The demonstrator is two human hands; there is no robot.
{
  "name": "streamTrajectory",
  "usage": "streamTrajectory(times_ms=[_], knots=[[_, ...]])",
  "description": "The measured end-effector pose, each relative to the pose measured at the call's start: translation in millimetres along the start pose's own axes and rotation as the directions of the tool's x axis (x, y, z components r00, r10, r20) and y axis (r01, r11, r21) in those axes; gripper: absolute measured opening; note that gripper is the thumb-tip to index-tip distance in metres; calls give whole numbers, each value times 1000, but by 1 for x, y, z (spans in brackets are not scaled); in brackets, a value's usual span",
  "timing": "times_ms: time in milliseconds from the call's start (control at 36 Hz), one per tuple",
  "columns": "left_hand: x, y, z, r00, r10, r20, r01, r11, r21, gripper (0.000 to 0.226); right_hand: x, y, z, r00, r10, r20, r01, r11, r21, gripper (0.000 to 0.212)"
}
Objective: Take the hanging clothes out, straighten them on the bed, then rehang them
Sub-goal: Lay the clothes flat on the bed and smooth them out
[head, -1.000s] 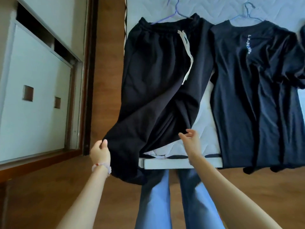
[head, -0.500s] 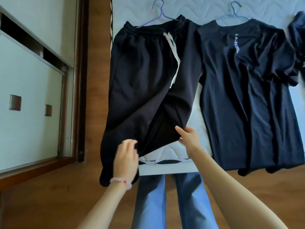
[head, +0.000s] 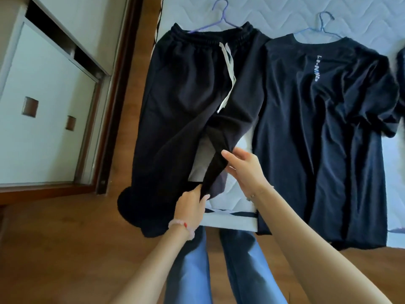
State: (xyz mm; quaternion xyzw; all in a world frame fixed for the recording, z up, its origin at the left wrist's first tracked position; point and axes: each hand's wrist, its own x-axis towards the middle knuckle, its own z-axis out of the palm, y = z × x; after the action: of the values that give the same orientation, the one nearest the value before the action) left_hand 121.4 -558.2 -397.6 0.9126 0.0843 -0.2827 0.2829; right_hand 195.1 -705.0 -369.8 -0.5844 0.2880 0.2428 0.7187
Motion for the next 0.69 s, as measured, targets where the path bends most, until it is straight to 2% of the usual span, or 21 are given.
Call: streamTrajectory(times_ms=[56, 111, 167, 222, 306, 361, 417, 472, 528, 556, 611, 694], knots=[[-20, 19, 2, 998, 14, 59, 3, 956, -292, 24, -4, -8, -5, 997, -24, 74, 24, 1000, -4, 21], [-36, 36, 4, 985, -12, 173, 118, 775, -621, 21, -8, -14, -19, 993, -93, 71, 99, 992, -75, 24], [-44, 46, 12, 957, -37, 289, 258, 566, -783, 24, -8, -11, -43, 978, -196, -68, 172, 950, -260, 25], [-47, 49, 24, 934, -73, 349, 346, 424, -837, 24, -9, 1, -68, 952, -224, -209, 130, 914, -385, 31], [-48, 55, 35, 913, -141, 383, 408, 313, -857, 28, -17, 26, -94, 957, -46, -286, -34, 962, -271, 48], [-47, 57, 39, 893, -176, 415, 448, 248, -859, 30, -22, 43, -104, 960, 145, -238, -179, 975, -130, 55], [-47, 57, 40, 886, -170, 431, 460, 201, -865, 34, -29, 55, -108, 957, 272, -100, -278, 959, -47, 49], [-46, 54, 37, 900, -150, 409, 432, 190, -882, 34, -38, 58, -107, 958, 284, 27, -283, 959, -29, 40], [-47, 52, 29, 925, -132, 357, 379, 227, -897, 31, -46, 55, -105, 969, 233, 85, -237, 971, 39, 32], [-47, 51, 26, 939, -121, 321, 342, 295, -892, 28, -50, 52, -104, 975, 196, 109, -205, 976, 77, 28], [-48, 47, 24, 959, -85, 272, 277, 494, -824, 25, -55, 47, -106, 981, 125, 148, -140, 985, 99, 24], [-52, 36, 32, 965, -67, 253, 219, 737, -640, 25, -59, 43, -108, 986, 66, 155, -59, 997, -49, 24]])
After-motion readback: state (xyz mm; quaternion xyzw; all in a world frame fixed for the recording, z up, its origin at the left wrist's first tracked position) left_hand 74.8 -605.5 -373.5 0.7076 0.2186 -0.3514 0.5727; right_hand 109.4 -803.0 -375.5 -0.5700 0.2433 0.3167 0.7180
